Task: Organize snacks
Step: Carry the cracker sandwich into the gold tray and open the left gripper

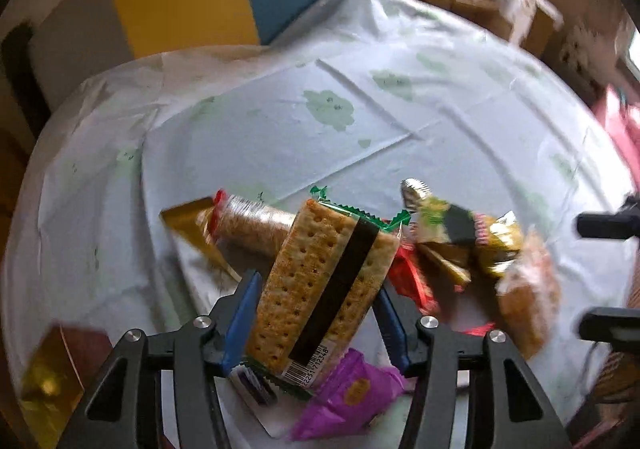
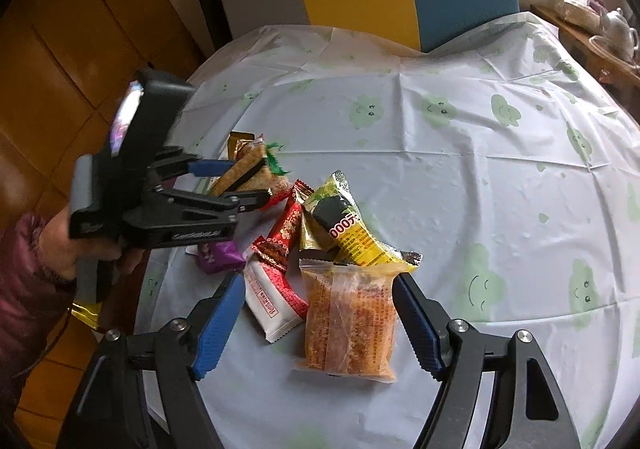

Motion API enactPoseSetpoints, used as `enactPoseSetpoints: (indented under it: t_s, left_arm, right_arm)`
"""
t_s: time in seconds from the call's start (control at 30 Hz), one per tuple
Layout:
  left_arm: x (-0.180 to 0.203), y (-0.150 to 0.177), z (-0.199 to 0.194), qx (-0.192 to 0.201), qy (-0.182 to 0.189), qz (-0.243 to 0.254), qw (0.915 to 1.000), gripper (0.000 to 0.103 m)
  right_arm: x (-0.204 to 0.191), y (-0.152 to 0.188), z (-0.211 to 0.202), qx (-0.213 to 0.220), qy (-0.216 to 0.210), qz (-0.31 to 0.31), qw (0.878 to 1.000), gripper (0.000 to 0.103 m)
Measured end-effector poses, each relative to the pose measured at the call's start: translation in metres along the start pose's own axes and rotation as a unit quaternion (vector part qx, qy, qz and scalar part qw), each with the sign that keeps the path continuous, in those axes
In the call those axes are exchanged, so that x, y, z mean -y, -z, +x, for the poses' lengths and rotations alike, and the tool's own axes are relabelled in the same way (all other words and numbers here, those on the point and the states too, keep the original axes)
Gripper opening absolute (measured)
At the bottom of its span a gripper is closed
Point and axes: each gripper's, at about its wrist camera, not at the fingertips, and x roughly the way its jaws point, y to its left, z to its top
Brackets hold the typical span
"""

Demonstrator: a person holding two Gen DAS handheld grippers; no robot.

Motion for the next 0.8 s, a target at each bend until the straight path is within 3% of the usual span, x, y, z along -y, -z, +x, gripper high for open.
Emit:
enactPoseSetpoints:
  t_s: [0.2,0.37,0.6,0.8]
  left_arm:
    - [-0.021,0.039,-0.054,0.059,0.045,-0.118,0.9902,0.057]
    - [-0.027,0.078,-0.081,0.077,0.064,-0.171,0.9801,0.057]
    - [-0.038,0.135,-0.117,0.104,0.064,-0.223,0.9673,0.057]
    - [-0.062,0.175,-0.136,0.113,0.041,-0.273,0.9545,0.057]
  right_arm:
    - [-0.002,0.002,0.005,-0.005,0.013,-0.010,1.000,0.077]
    - [-0.011,0.008,0.015,-0.019,0.012,-0.031,0.999,0.077]
    - [-0.033,0.021,0.026,-0.038,-0.011,-0.072,0.997,0.075]
    - [-0.067,0.011,0.038,-0.038,-0.027,-0.090,0.995,0.069]
